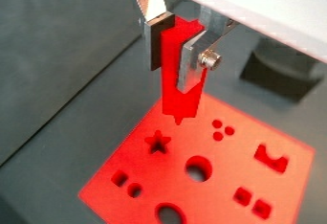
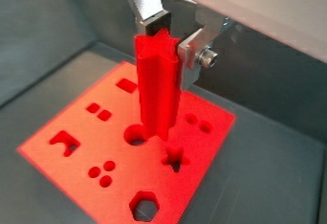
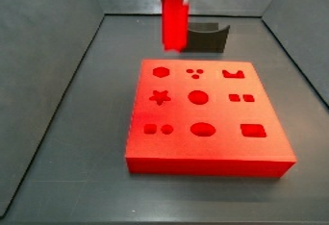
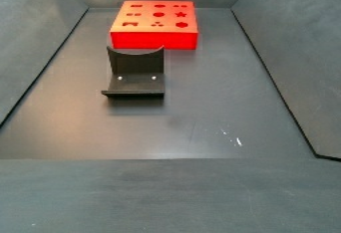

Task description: Insert the star object.

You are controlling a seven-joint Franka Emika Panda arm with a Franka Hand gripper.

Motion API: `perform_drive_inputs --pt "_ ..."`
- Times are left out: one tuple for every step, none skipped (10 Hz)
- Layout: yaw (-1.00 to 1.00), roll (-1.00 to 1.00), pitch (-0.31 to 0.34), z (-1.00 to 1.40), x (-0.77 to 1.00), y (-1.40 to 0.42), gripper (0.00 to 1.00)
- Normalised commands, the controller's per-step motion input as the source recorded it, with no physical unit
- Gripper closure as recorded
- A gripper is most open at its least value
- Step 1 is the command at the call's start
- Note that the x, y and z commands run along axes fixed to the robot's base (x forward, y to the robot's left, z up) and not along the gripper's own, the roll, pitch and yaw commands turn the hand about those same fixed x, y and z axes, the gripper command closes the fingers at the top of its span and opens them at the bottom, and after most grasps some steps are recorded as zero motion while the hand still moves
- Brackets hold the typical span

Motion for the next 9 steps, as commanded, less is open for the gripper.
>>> perform_drive_inputs --pt "-0.96 0.0 0.114 -0.68 -0.01 -0.07 1.0" --pt "-0.89 -0.16 0.0 -0.54 -0.04 0.0 1.0" --pt "-0.87 -0.1 0.0 -0.36 0.0 -0.14 1.0" --pt "-0.87 -0.01 -0.02 -0.33 0.0 -0.27 1.0" --pt "-0.87 0.0 0.0 -0.53 0.0 -0.33 1.0" --pt "-0.84 0.05 0.049 -0.55 0.0 -0.36 1.0" --pt "-0.83 0.08 0.046 -0.35 -0.01 -0.25 1.0" --pt "-0.6 0.02 0.0 -0.19 -0.03 0.0 1.0" --pt "-0.55 0.02 0.0 -0.03 0.0 0.18 1.0"
